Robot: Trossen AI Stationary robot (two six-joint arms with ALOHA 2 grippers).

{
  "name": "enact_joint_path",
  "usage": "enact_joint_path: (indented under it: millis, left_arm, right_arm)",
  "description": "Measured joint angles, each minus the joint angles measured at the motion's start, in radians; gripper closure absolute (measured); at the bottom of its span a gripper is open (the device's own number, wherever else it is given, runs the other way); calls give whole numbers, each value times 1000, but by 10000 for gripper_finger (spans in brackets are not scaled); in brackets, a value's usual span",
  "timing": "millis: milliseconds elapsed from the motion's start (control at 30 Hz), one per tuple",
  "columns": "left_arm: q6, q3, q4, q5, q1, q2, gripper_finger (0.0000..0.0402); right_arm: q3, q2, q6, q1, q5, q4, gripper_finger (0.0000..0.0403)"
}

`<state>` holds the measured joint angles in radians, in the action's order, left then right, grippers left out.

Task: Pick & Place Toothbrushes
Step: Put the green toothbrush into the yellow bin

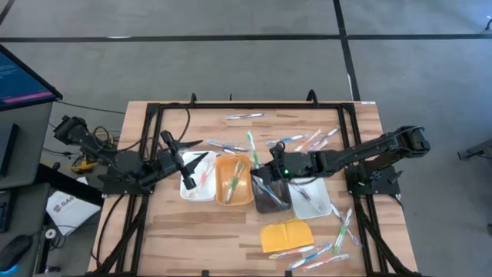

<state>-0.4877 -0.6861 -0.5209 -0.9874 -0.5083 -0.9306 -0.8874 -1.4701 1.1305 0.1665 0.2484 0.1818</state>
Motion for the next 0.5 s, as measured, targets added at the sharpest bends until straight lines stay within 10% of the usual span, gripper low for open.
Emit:
enact_joint_path:
  millis: [500]
  left_arm:
    - [81, 0, 0, -230, -15, 1, 259]
  right_arm:
    - [-434, -301, -118, 5, 108, -540, 390]
